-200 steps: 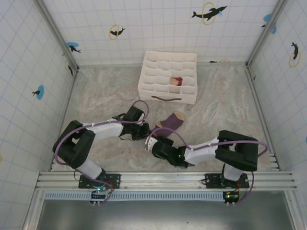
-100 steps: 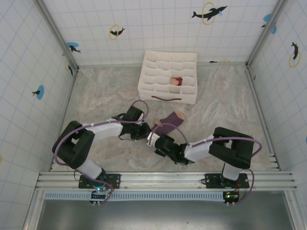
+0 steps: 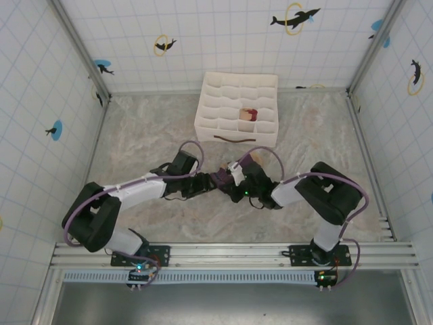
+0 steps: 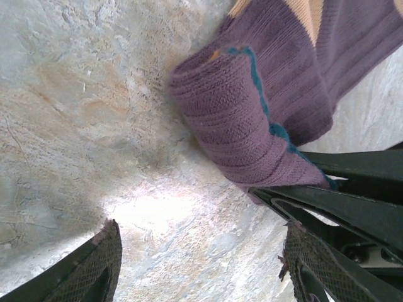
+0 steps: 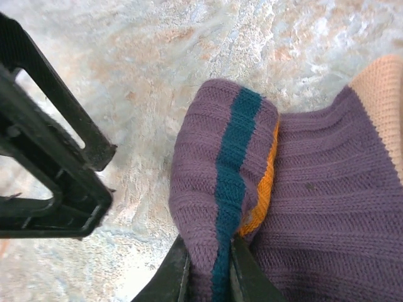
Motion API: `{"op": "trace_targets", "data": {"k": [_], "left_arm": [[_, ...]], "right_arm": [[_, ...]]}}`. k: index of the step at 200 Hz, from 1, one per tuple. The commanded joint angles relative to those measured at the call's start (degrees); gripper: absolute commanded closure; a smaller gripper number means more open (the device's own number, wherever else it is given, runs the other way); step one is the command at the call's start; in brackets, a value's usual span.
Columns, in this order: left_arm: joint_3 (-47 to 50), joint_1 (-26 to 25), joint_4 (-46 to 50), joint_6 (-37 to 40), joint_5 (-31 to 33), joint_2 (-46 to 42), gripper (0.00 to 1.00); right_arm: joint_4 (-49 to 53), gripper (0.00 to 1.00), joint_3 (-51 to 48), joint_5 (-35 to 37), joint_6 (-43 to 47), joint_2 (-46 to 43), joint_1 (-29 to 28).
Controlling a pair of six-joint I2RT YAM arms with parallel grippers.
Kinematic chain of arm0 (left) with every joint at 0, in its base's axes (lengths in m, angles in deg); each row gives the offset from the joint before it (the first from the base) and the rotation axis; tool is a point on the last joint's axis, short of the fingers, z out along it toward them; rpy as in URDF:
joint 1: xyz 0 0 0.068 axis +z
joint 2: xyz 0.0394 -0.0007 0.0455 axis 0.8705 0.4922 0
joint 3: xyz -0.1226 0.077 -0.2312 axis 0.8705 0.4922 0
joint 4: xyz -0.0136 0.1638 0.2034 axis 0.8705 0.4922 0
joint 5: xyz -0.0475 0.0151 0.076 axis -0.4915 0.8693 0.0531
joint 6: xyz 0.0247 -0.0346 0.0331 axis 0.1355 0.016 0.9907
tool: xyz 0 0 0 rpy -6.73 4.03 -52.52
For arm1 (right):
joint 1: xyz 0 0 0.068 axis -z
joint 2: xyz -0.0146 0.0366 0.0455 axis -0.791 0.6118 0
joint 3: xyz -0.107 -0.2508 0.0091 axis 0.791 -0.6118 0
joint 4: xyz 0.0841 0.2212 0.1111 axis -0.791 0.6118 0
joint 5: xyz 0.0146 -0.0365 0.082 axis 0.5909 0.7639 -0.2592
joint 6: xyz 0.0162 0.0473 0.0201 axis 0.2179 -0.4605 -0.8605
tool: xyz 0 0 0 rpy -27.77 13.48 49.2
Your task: Roll the socks
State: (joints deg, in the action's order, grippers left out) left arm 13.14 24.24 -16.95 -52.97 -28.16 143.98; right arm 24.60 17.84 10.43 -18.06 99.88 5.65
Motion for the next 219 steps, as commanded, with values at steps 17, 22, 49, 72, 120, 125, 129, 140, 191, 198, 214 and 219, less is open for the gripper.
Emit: {"op": "trace_targets", "data": {"k": [17, 22, 49, 72, 120, 125, 129, 140, 191, 198, 214, 219], "left_arm": [[1.32, 0.53, -5.19, -2.79, 0.99, 0.29, 0.32], [1.35, 0.47, -5.9, -3.11, 1.11, 0.69, 0.33], [1.05, 0.48, -10.68, -4.98, 0.43, 3.22, 0.43], [-0.02, 0.48, -13.75, -6.08, 0.06, 5.93, 0.46], [-2.72, -0.51, -16.23, -7.28, 0.23, 11.96, 0.46], [-2.85, -0.7, -16.32, -7.36, 0.33, 12.43, 0.46], [-2.98, -0.86, -16.41, -7.41, 0.4, 12.82, 0.46], [-2.93, -1.21, -17.17, -7.76, 0.37, 13.59, 0.49], [-2.91, -1.48, -15.49, -9.06, 1.21, 15.79, 0.82], [-3.21, -1.46, -14.09, -8.68, 1.76, 15.62, 0.89], [-4.65, -1.43, -10.1, -6.94, 3.06, 15.2, 1.0], [-5.1, -1.37, -8.46, -6.25, 3.41, 15.05, 1.0]], "right_arm": [[7.64, 1.0, -1.87, -17.48, -16.03, 8.29, 6.18], [7.17, 1.0, -1.99, -18.44, -17.51, 8.71, 6.82], [6.26, 1.0, -2.64, -19.64, -25.8, 9.71, 9.0], [6.65, 1.0, -2.65, -20.24, -31.69, 10.26, 9.45], [5.18, 1.0, -3.97, -18.68, -37.91, 10.11, 9.54], [5.07, 1.0, -4.04, -18.8, -38.15, 10.11, 9.59], [4.83, 1.0, -3.98, -18.92, -38.33, 10.11, 9.46], [4.28, 1.0, -4.05, -19.04, -38.91, 10.11, 9.48], [3.0, 0.95, -4.63, -18.75, -38.49, 8.79, 10.04], [3.92, 0.91, -4.39, -18.71, -37.37, 8.05, 9.99], [8.51, 0.83, -3.16, -17.96, -32.52, 5.33, 9.74], [10.13, 0.79, -2.74, -17.41, -30.9, 4.13, 9.53]]}}
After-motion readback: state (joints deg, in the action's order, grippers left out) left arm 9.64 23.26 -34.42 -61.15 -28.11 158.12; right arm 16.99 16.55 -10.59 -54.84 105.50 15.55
